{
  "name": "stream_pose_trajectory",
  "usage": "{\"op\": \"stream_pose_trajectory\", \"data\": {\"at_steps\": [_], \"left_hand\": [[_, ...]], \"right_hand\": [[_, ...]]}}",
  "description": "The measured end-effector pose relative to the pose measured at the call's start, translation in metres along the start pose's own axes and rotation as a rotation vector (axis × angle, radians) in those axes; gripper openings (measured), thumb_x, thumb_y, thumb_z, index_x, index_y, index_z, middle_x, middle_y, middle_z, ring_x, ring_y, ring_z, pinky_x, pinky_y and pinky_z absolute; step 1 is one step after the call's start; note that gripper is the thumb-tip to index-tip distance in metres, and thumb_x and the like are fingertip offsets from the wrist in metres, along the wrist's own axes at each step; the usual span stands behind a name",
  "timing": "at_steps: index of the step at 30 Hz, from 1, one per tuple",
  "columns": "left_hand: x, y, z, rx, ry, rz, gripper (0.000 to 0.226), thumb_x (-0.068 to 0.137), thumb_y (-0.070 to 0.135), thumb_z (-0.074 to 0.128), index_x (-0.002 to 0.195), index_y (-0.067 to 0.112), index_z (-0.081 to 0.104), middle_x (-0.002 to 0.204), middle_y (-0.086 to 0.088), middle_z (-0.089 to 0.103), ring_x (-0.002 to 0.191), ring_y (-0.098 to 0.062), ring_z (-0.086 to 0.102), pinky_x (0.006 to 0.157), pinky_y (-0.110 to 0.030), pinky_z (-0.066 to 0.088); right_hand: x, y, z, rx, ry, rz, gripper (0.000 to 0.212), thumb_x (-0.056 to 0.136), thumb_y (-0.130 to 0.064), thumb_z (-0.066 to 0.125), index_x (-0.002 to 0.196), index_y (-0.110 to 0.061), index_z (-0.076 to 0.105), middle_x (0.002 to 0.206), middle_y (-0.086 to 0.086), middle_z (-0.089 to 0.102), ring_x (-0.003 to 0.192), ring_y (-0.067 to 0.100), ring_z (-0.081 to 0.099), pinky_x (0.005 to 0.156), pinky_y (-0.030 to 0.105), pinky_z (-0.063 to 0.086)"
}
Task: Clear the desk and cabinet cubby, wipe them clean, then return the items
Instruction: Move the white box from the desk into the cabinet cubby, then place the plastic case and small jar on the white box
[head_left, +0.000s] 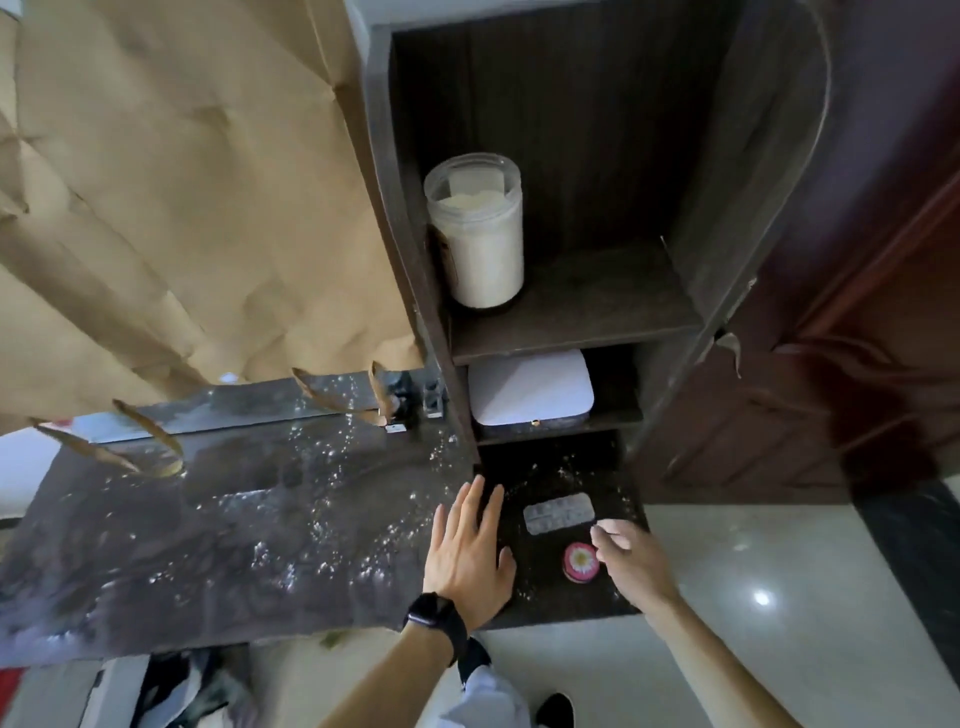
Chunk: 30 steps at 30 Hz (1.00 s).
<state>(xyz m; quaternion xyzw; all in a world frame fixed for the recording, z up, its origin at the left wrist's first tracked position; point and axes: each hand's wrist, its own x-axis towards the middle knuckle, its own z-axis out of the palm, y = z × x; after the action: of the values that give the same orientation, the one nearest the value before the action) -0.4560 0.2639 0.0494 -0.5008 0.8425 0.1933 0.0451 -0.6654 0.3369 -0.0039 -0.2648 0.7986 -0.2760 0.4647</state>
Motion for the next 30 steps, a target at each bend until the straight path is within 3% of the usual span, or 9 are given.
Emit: {"op": "stream_pose_trajectory", "data": {"at_steps": [2, 6, 10, 15, 20, 25, 30], "left_hand": [[0.002, 0.0, 0.025, -0.019, -0.125, -0.002, 0.075, 0.094, 0.033, 0.047, 0.158, 0.025, 0.008, 0.166, -0.001, 0.001, 0.153, -0.021, -0.001, 0.124, -0.041, 0.003], [0.024, -0.001, 0.066, -0.026, -0.328, 0.015, 0.073, 0.094, 0.035, 0.049, 0.157, 0.026, 0.014, 0.165, -0.002, 0.013, 0.151, -0.024, 0.013, 0.123, -0.036, 0.015], [0.054, 0.001, 0.098, 0.002, -0.421, 0.059, 0.07, 0.092, 0.035, 0.053, 0.155, 0.025, 0.024, 0.161, -0.002, 0.023, 0.145, -0.026, 0.027, 0.116, -0.037, 0.03], [0.111, 0.004, 0.133, 0.035, -0.473, 0.052, 0.072, 0.093, 0.035, 0.056, 0.154, 0.025, 0.02, 0.16, -0.004, 0.021, 0.139, -0.032, 0.034, 0.109, -0.044, 0.04], [0.154, 0.0, 0.168, 0.193, -0.445, 0.028, 0.078, 0.093, 0.044, 0.057, 0.155, 0.019, 0.016, 0.154, -0.007, 0.027, 0.14, -0.031, 0.031, 0.112, -0.049, 0.033], [0.163, -0.003, 0.186, 0.301, -0.318, 0.084, 0.054, 0.093, 0.041, 0.055, 0.137, 0.013, 0.042, 0.132, -0.01, 0.045, 0.124, -0.029, 0.045, 0.102, -0.042, 0.04], [0.141, 0.003, 0.169, -0.01, -0.368, -0.151, 0.057, 0.078, 0.051, 0.063, 0.122, 0.016, 0.052, 0.121, -0.008, 0.053, 0.111, -0.03, 0.054, 0.09, -0.041, 0.05]], "right_hand": [[-0.013, 0.025, 0.01, -0.122, 0.026, 0.04, 0.037, 0.094, -0.048, 0.059, 0.121, -0.023, 0.064, 0.117, -0.005, 0.071, 0.108, 0.016, 0.067, 0.094, 0.03, 0.049], [-0.023, 0.057, 0.032, -0.233, 0.024, 0.06, 0.045, 0.095, -0.039, 0.061, 0.135, -0.018, 0.054, 0.133, 0.002, 0.064, 0.116, 0.017, 0.064, 0.098, 0.028, 0.046], [-0.014, 0.079, 0.049, -0.346, 0.02, 0.113, 0.067, 0.095, -0.041, 0.059, 0.152, -0.017, 0.031, 0.15, 0.011, 0.043, 0.131, 0.025, 0.05, 0.105, 0.033, 0.042], [0.019, 0.087, 0.065, -0.384, 0.053, 0.078, 0.082, 0.093, -0.043, 0.062, 0.157, -0.03, 0.012, 0.155, 0.012, 0.029, 0.128, 0.028, 0.055, 0.099, 0.035, 0.051], [0.053, 0.092, 0.076, -0.508, 0.039, 0.025, 0.081, 0.093, -0.043, 0.064, 0.156, -0.034, 0.014, 0.154, 0.012, 0.031, 0.128, 0.033, 0.054, 0.1, 0.042, 0.052], [0.068, 0.093, 0.079, -0.633, 0.072, -0.02, 0.067, 0.091, -0.046, 0.064, 0.146, -0.024, 0.03, 0.135, 0.007, 0.048, 0.113, 0.03, 0.062, 0.09, 0.04, 0.056], [0.06, 0.09, 0.071, -0.61, 0.074, -0.03, 0.067, 0.092, -0.054, 0.058, 0.142, -0.015, 0.035, 0.128, 0.007, 0.051, 0.107, 0.027, 0.064, 0.086, 0.037, 0.057]]}}
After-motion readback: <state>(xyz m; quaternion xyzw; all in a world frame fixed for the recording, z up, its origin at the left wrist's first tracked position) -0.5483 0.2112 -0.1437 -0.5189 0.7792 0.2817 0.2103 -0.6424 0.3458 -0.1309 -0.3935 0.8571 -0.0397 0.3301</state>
